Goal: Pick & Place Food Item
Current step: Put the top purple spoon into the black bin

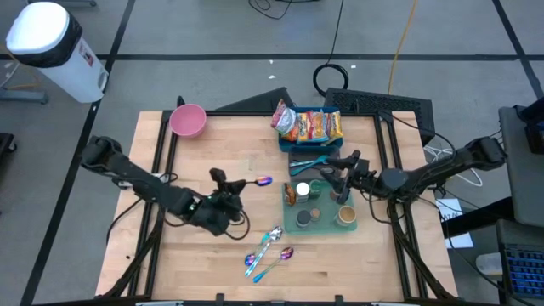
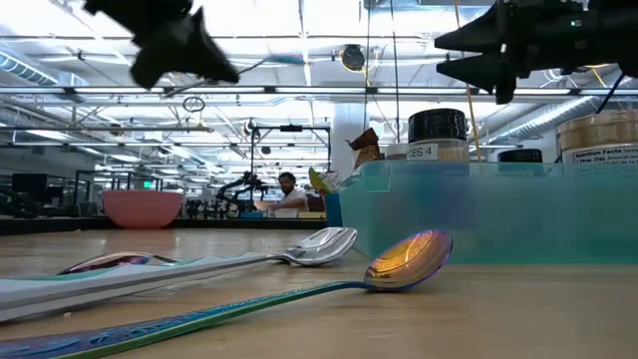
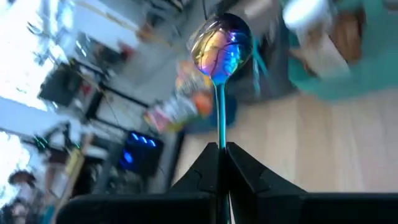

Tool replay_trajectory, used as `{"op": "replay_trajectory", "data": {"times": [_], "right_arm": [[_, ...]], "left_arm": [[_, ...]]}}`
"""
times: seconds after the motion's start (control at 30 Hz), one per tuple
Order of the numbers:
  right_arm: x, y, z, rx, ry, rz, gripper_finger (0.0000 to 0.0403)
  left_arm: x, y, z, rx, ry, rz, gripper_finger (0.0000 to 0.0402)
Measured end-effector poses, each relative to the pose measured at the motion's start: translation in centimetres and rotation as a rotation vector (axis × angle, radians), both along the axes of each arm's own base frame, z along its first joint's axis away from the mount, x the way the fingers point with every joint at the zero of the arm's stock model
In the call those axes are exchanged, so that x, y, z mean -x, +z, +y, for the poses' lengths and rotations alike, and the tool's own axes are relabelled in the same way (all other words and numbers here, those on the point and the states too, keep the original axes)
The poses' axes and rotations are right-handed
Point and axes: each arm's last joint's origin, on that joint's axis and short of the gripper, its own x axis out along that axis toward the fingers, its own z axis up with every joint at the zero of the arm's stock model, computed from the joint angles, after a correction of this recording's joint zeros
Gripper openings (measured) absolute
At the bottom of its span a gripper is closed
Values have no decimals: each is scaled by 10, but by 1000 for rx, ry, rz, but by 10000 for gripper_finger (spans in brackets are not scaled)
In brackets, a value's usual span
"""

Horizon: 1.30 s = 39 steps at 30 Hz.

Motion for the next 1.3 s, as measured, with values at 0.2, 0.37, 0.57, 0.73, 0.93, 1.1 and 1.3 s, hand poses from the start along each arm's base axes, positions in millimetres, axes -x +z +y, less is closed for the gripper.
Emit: {"op": "replay_trajectory", "data": {"times": [0.2, 0.37, 0.57, 0.73, 0.93, 1.1, 1.3], "right_arm": [[-18, 1, 1, -80, 116, -74, 233], [-49, 8, 3, -207, 266, -2, 233], [-87, 8, 9, -223, 274, 75, 233], [-108, 5, 7, -246, 339, 104, 233], [-123, -3, 2, -311, 434, 134, 232], [-124, -2, 2, -307, 440, 103, 194], [-123, 2, 2, -287, 442, 84, 104]], "left_arm": [[-25, 6, 2, -96, -53, -44, 10], [-34, -3, -1, -110, -88, -25, 10], [-40, -14, -4, -117, -96, -1, 10], [-42, -14, -6, -133, -101, -8, 10], [-42, -12, -5, -148, -72, -26, 10], [-42, -13, -5, -138, -68, -26, 10], [-42, -13, -5, -133, -68, -29, 13]]}}
